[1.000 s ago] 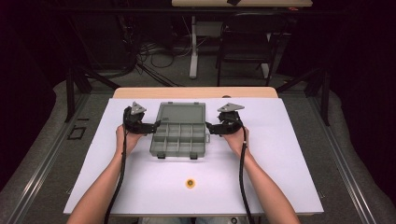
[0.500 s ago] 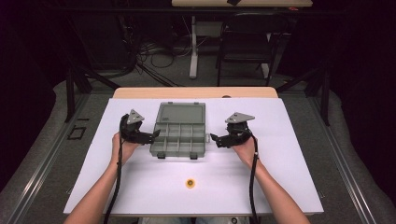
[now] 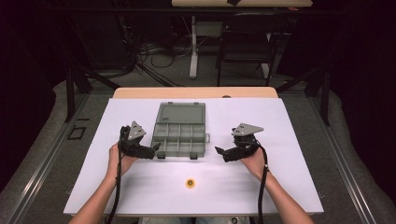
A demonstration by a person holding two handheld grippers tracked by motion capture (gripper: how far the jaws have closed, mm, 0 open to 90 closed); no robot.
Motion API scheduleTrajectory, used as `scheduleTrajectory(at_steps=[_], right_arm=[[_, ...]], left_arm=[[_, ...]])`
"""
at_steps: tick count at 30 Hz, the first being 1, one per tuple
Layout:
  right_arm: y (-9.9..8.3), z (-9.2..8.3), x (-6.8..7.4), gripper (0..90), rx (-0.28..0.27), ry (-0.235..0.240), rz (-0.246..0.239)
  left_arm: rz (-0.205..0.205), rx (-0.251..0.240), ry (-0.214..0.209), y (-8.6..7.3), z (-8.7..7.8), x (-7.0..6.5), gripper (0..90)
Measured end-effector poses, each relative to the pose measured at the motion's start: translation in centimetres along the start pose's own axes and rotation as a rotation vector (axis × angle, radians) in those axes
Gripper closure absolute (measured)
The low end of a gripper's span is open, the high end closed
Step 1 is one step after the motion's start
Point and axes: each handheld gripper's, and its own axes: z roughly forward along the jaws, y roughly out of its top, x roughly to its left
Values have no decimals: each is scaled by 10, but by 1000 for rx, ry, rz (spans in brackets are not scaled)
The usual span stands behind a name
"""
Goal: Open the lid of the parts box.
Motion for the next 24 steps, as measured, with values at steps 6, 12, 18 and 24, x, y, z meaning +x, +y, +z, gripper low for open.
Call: scheduleTrajectory(at_steps=[6,12,18,24], right_arm=[[-7,-17,8,1,-14,9,-6],[-17,-32,20,0,-20,5,-51],[-29,-44,27,0,-46,13,-55],[-33,-46,30,0,-55,34,-58]], left_arm=[[11,-6,-25,-4,-8,-14,5],[33,-4,-46,-9,-15,-27,5],[38,-3,-69,-13,-19,-34,5],[55,8,-92,-15,-22,-40,5]])
